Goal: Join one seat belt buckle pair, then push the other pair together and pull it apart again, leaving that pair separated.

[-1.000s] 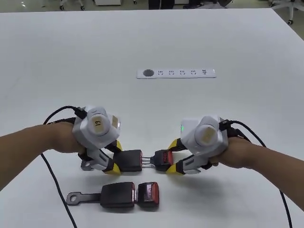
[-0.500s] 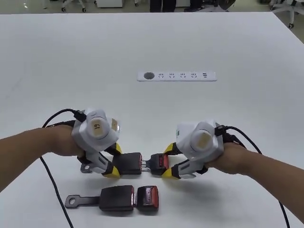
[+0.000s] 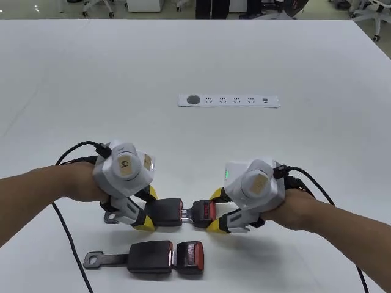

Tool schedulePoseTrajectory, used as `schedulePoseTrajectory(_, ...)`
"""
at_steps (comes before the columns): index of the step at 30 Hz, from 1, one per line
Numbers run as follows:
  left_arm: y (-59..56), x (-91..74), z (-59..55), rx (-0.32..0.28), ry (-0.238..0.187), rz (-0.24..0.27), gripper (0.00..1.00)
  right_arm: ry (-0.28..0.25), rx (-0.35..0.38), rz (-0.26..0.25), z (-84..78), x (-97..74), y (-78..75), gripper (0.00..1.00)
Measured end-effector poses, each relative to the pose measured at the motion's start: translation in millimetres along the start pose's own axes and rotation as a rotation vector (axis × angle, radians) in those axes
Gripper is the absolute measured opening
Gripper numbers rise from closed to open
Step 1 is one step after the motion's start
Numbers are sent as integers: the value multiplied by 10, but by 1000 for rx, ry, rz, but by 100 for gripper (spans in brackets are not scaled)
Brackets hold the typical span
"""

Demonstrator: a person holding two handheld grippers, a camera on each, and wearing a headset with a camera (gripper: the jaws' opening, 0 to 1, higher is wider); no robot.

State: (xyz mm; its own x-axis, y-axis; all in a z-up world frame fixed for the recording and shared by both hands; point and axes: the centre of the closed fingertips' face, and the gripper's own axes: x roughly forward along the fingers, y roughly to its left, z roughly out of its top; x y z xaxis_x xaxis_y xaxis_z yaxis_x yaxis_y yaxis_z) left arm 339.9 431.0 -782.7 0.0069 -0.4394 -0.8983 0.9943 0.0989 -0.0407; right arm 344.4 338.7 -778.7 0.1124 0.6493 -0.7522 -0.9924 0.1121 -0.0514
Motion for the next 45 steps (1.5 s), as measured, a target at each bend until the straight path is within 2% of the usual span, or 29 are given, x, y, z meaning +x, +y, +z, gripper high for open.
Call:
schedulePoseTrajectory(9, -13, -13, 6, 1, 5, 1, 31, 5, 2, -2, 108, 60, 31, 27)
schedulePoseTrajectory(16, -7, -9, -12, 9, 1, 2, 31, 5, 25, -7, 134, 78, 52, 27)
schedulePoseTrajectory(22, -8, -6, -15, 12, 3, 3, 31, 17, 9, -7, 147, 81, 58, 27)
schedulePoseTrajectory(32, -1, -11, -13, 19, 27, 3, 32, 24, 1, -12, 132, 82, 43, 28)
schedulePoseTrajectory(40, -10, -6, -7, 16, 28, 9, 32, 26, -17, -8, 120, 82, 43, 28)
schedulePoseTrajectory(45, -13, 0, -9, 24, 43, 9, 32, 42, -24, -8, 58, 10, 37, 29)
